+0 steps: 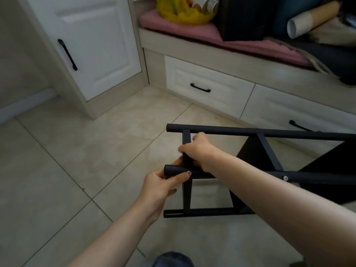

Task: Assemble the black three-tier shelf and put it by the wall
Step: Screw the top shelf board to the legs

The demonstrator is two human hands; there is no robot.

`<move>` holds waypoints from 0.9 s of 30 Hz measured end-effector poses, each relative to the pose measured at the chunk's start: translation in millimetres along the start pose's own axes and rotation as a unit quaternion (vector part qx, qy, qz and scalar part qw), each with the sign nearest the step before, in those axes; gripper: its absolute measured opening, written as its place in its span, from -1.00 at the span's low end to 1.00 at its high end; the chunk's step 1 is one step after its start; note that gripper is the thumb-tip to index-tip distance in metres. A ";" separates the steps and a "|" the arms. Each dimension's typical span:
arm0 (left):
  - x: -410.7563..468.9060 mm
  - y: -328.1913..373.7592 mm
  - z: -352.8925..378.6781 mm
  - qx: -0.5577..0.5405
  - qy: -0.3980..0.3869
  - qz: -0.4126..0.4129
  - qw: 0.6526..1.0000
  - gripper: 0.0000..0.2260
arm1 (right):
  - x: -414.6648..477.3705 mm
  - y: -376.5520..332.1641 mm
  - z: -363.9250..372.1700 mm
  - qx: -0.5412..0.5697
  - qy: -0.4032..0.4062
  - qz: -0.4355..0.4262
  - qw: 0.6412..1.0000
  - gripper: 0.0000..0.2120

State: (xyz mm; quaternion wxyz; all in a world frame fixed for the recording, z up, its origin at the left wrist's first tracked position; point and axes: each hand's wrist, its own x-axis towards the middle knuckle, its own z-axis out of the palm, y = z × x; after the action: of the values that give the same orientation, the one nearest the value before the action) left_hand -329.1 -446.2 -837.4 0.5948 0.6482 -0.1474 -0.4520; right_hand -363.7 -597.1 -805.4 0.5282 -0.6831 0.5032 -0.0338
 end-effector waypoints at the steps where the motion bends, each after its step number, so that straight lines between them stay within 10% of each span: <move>1: 1.9 -3.7 -2.8 0.003 0.001 -0.004 1.000 -0.39 | 2.7 2.5 3.4 -0.001 -0.002 0.001 1.000 -0.67; 27: 5.3 -28.6 -27.7 0.074 0.042 0.039 0.996 -0.77 | 18.9 19.6 20.1 0.025 -0.163 0.060 0.985 -0.76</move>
State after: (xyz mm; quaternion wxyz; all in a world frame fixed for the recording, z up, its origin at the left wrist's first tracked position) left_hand -315.0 -425.3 -868.6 0.5676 0.7028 -0.1806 -0.3890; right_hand -355.6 -595.7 -838.2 0.6211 -0.6347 0.4495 0.0969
